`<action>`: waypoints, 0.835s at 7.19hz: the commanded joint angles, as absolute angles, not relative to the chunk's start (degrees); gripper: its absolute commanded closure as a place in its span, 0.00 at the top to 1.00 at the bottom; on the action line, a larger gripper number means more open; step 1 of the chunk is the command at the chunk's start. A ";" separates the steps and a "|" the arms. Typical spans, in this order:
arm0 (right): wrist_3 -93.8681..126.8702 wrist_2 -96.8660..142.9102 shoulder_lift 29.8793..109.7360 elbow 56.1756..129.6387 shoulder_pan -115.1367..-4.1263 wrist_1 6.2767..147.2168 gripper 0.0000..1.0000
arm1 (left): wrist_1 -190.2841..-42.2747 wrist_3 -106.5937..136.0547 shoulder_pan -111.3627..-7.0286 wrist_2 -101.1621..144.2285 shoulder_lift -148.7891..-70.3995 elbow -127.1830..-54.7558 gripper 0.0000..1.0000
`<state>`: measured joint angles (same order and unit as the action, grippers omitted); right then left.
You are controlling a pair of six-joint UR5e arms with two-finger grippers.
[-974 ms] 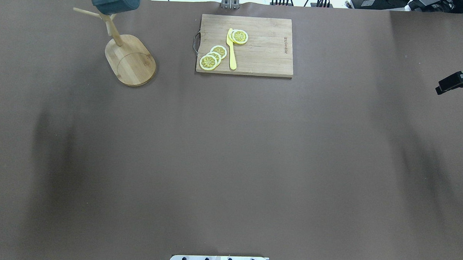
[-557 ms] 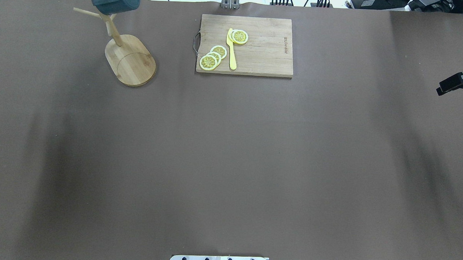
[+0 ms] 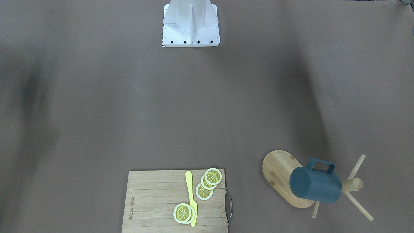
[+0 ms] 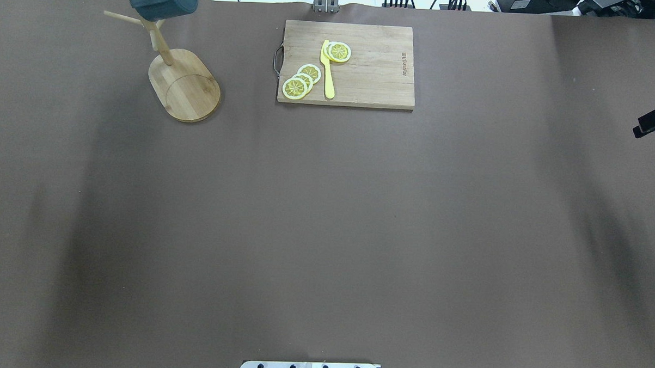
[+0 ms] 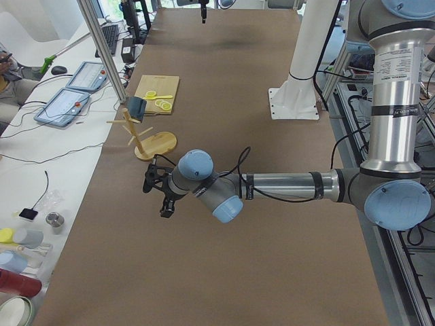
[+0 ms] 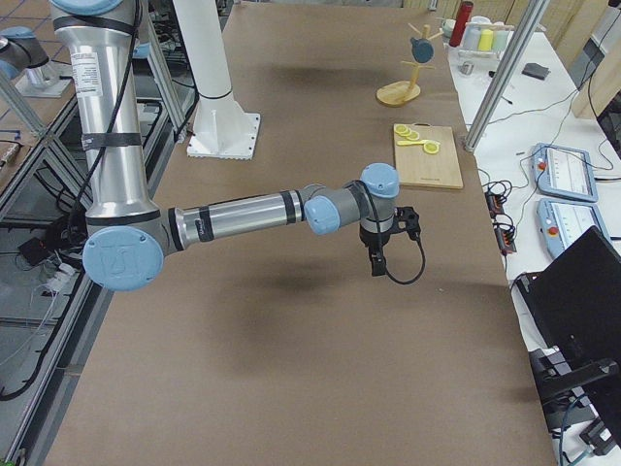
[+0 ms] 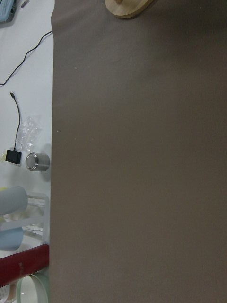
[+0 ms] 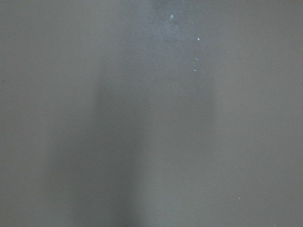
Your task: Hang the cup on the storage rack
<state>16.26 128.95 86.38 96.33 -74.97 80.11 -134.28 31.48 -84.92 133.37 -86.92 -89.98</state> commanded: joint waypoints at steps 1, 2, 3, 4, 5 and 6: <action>10.85 129.99 89.64 95.37 -79.00 80.24 1.00 | -123.71 23.76 -84.90 134.30 -83.34 -94.20 0.98; 9.77 129.99 90.61 94.84 -80.06 80.24 1.00 | -119.40 23.56 -84.82 134.38 -82.89 -96.31 0.98; 6.80 129.99 91.22 93.53 -81.20 80.24 1.00 | -118.40 23.55 -84.21 134.82 -81.58 -96.94 0.98; 4.51 129.99 91.40 92.04 -82.52 80.24 1.00 | -118.30 22.25 -83.59 135.35 -80.61 -96.86 0.98; 3.09 130.25 91.93 91.41 -83.92 80.51 1.00 | -117.26 17.54 -83.32 135.53 -79.12 -96.77 0.98; 1.16 132.34 92.46 91.32 -85.68 81.99 1.00 | -115.51 14.71 -83.41 135.53 -78.67 -96.94 0.98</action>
